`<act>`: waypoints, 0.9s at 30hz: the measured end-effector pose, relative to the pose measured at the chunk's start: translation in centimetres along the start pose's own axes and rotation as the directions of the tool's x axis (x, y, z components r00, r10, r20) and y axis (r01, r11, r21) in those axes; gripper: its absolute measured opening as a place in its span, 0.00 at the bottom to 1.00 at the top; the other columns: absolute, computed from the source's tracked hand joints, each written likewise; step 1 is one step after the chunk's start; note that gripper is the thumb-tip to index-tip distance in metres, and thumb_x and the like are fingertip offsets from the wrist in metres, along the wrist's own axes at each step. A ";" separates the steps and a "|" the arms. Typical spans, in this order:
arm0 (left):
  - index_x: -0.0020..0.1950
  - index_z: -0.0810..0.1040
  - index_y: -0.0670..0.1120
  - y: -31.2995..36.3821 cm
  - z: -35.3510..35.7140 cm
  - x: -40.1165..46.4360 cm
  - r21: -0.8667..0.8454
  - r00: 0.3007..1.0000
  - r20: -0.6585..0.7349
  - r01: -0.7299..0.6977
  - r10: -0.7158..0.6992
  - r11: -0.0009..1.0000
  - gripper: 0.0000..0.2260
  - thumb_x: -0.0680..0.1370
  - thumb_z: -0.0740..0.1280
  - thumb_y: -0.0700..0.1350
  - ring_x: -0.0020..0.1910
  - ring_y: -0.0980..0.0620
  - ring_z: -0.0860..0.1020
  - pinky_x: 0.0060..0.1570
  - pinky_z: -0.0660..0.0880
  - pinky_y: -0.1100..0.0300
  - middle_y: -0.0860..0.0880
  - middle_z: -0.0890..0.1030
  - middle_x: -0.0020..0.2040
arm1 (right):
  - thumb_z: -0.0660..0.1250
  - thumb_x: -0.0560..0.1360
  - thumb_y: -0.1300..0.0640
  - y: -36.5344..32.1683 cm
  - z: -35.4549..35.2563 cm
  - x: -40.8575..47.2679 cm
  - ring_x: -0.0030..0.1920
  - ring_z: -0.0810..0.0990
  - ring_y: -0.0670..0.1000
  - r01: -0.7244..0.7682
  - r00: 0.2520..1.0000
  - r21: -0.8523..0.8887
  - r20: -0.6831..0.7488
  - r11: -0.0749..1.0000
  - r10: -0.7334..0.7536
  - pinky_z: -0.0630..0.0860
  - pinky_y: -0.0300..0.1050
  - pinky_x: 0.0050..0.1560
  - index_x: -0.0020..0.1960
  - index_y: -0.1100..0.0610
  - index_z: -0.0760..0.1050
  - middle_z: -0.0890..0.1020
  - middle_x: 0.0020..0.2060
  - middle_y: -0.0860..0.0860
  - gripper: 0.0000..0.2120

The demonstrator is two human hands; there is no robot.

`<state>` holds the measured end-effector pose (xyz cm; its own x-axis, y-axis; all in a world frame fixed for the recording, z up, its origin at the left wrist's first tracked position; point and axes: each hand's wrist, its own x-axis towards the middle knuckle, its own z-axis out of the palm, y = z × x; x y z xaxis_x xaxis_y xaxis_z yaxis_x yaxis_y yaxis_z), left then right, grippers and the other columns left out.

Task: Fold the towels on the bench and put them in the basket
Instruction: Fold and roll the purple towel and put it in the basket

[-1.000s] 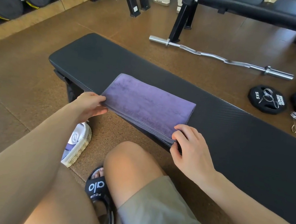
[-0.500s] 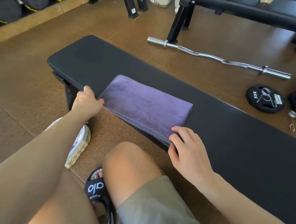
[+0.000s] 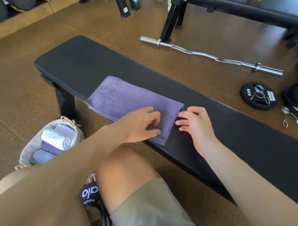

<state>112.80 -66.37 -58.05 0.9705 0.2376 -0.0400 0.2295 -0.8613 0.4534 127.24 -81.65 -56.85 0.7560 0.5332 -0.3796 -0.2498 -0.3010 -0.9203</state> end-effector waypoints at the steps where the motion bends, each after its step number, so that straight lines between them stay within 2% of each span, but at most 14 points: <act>1: 0.47 0.72 0.51 -0.2 0.0 -0.1 -0.006 1.000 0.019 -0.003 0.003 1.000 0.09 0.76 0.70 0.52 0.42 0.52 0.72 0.43 0.73 0.52 0.54 0.71 0.45 | 0.67 0.77 0.61 -0.3 0.0 0.2 0.41 0.84 0.53 -0.024 1.000 0.024 0.019 0.999 0.023 0.82 0.48 0.42 0.63 0.56 0.68 0.83 0.51 0.60 0.16; 3: 0.47 0.70 0.53 -0.3 0.0 -0.3 0.007 0.998 0.054 -0.013 0.013 1.000 0.10 0.76 0.70 0.54 0.43 0.51 0.72 0.43 0.73 0.53 0.54 0.70 0.46 | 0.67 0.78 0.62 -0.7 0.1 0.6 0.38 0.83 0.52 -0.045 0.999 0.039 0.029 0.998 0.044 0.78 0.45 0.34 0.64 0.56 0.68 0.81 0.51 0.61 0.16; 5: 0.46 0.69 0.54 -0.2 0.1 -0.3 0.006 0.998 0.064 -0.014 0.014 1.000 0.11 0.75 0.70 0.55 0.44 0.51 0.71 0.45 0.74 0.53 0.54 0.68 0.46 | 0.66 0.79 0.61 -0.9 -0.1 1.0 0.35 0.82 0.52 -0.048 0.999 0.061 0.017 0.997 0.047 0.75 0.44 0.30 0.65 0.55 0.67 0.81 0.51 0.60 0.16; 11: 0.46 0.67 0.55 -0.1 0.3 -0.4 0.049 0.998 0.064 0.008 -0.011 0.999 0.12 0.75 0.70 0.56 0.45 0.51 0.68 0.48 0.73 0.53 0.53 0.67 0.47 | 0.64 0.79 0.61 -0.8 -0.6 1.5 0.34 0.79 0.51 -0.078 0.997 0.134 0.037 0.988 0.073 0.75 0.45 0.33 0.67 0.51 0.67 0.81 0.55 0.57 0.18; 16: 0.46 0.65 0.55 0.2 0.3 -0.5 0.087 0.997 0.072 0.026 -0.032 0.996 0.13 0.74 0.68 0.58 0.45 0.52 0.67 0.48 0.69 0.55 0.54 0.66 0.48 | 0.65 0.78 0.61 -1.0 -0.4 2.2 0.37 0.80 0.52 -0.092 0.995 0.117 0.042 0.989 0.088 0.77 0.46 0.35 0.68 0.52 0.66 0.79 0.52 0.56 0.20; 17: 0.46 0.65 0.55 0.3 0.3 -0.5 0.099 0.997 0.065 0.022 -0.029 0.995 0.13 0.74 0.68 0.58 0.45 0.52 0.67 0.47 0.69 0.56 0.54 0.66 0.48 | 0.65 0.78 0.61 -1.0 -0.4 2.3 0.38 0.80 0.52 -0.073 0.997 0.057 0.022 0.996 0.072 0.78 0.47 0.37 0.68 0.53 0.66 0.79 0.51 0.55 0.20; 19: 0.48 0.65 0.55 0.5 0.3 -0.5 0.134 0.998 0.053 0.009 -0.017 0.991 0.14 0.75 0.68 0.58 0.46 0.53 0.67 0.46 0.66 0.59 0.54 0.66 0.48 | 0.65 0.77 0.60 -0.9 -0.2 2.3 0.44 0.81 0.52 0.057 0.994 -0.249 -0.076 0.967 -0.078 0.79 0.50 0.46 0.69 0.54 0.66 0.78 0.54 0.53 0.21; 20: 0.48 0.65 0.55 0.5 0.4 -0.5 0.156 0.999 0.049 0.009 -0.017 0.988 0.14 0.75 0.68 0.59 0.46 0.53 0.67 0.46 0.66 0.59 0.54 0.66 0.48 | 0.65 0.77 0.60 -0.6 -0.1 2.2 0.48 0.80 0.53 0.170 0.966 -0.434 -0.104 0.885 -0.237 0.78 0.51 0.52 0.69 0.55 0.66 0.76 0.57 0.52 0.21; 21: 0.49 0.65 0.55 0.5 0.6 -0.5 0.176 0.999 0.047 0.013 -0.022 0.984 0.14 0.74 0.67 0.59 0.46 0.53 0.67 0.46 0.66 0.59 0.54 0.66 0.48 | 0.64 0.76 0.61 -0.4 0.1 1.8 0.52 0.79 0.54 0.311 0.904 -0.588 -0.060 0.747 -0.424 0.76 0.52 0.55 0.68 0.56 0.68 0.74 0.61 0.53 0.21; 22: 0.49 0.64 0.55 0.5 0.8 -0.4 0.191 0.999 0.045 0.021 -0.030 0.981 0.14 0.74 0.66 0.60 0.46 0.52 0.67 0.46 0.67 0.57 0.54 0.65 0.48 | 0.64 0.76 0.61 -0.2 0.5 1.4 0.56 0.77 0.55 0.457 0.811 -0.692 0.067 0.558 -0.581 0.75 0.53 0.58 0.68 0.57 0.69 0.73 0.63 0.54 0.21; 23: 0.49 0.65 0.54 0.5 0.9 -0.4 0.202 0.998 0.040 0.032 -0.041 0.979 0.15 0.73 0.64 0.61 0.47 0.50 0.68 0.46 0.67 0.56 0.54 0.65 0.48 | 0.63 0.76 0.61 0.1 1.2 1.1 0.59 0.76 0.56 0.567 0.718 -0.743 0.235 0.355 -0.655 0.73 0.54 0.60 0.69 0.58 0.70 0.74 0.65 0.54 0.21; 25: 0.51 0.67 0.52 0.5 1.2 -0.2 0.214 0.997 0.040 0.059 -0.069 0.975 0.19 0.72 0.63 0.64 0.48 0.50 0.68 0.48 0.68 0.55 0.54 0.66 0.49 | 0.57 0.79 0.58 0.6 3.0 0.8 0.66 0.74 0.58 0.662 0.599 -0.748 0.492 0.046 -0.631 0.70 0.54 0.67 0.70 0.60 0.71 0.75 0.67 0.55 0.20; 26: 0.54 0.68 0.50 0.6 1.2 -0.1 0.208 0.995 0.048 0.073 -0.084 0.975 0.22 0.72 0.63 0.65 0.49 0.51 0.68 0.50 0.67 0.55 0.54 0.66 0.51 | 0.52 0.80 0.56 1.0 3.8 0.9 0.69 0.72 0.57 0.665 0.597 -0.747 0.545 -0.017 -0.588 0.67 0.54 0.70 0.71 0.60 0.70 0.75 0.68 0.55 0.22; 27: 0.56 0.69 0.49 0.6 1.1 -0.1 0.194 0.994 0.056 0.086 -0.099 0.977 0.24 0.72 0.64 0.66 0.50 0.51 0.68 0.51 0.67 0.55 0.54 0.67 0.52 | 0.47 0.81 0.54 1.3 4.1 1.2 0.72 0.70 0.57 0.653 0.629 -0.757 0.559 -0.024 -0.541 0.63 0.54 0.73 0.73 0.61 0.69 0.74 0.70 0.55 0.25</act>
<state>112.95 -67.34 -58.77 0.9457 0.2958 -0.1346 0.3221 -0.9083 0.2671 125.30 -78.14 -58.91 0.2719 0.9400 0.2061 0.9576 -0.2431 -0.1545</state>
